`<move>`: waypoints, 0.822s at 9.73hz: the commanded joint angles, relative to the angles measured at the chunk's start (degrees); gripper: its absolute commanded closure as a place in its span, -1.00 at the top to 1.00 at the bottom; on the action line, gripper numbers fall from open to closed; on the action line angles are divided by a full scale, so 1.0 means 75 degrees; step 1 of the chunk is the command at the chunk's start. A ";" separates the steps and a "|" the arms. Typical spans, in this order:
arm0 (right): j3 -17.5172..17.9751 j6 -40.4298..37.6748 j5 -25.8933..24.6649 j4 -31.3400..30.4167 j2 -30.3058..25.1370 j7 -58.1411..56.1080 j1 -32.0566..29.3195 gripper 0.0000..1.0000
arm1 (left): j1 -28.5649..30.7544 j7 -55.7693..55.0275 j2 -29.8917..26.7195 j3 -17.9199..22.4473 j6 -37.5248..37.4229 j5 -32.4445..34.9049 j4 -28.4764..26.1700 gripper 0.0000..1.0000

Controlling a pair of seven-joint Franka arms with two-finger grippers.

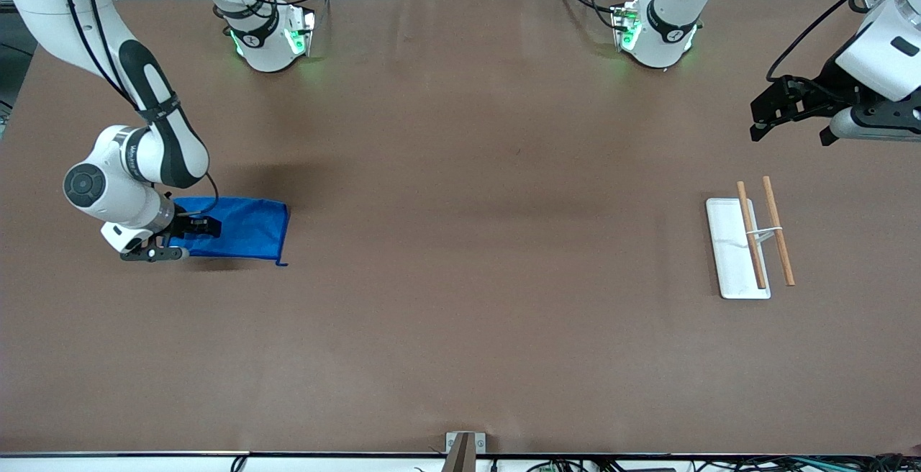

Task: Right arm passes towel to left arm to hang
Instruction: 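Close the right gripper on the towel edge and lift it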

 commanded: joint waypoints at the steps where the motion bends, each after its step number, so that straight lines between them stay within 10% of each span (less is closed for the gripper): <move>1: 0.0061 0.0129 0.0092 -0.0191 -0.0100 -0.0069 -0.0048 0.47 | 0.0031 0.0065 0.0092 -0.0027 -0.0021 0.0049 -0.0129 1.00; 6: 0.0061 0.0445 0.0163 -0.0261 0.0041 -0.0069 -0.0048 -0.06 | 0.0019 0.0053 0.0092 -0.0027 -0.0021 0.0061 -0.0118 1.00; 8: 0.0073 0.0434 0.0279 -0.0249 0.0041 -0.0034 -0.0060 -0.65 | -0.0004 0.0053 0.0093 -0.0027 -0.0021 0.0049 -0.0118 1.00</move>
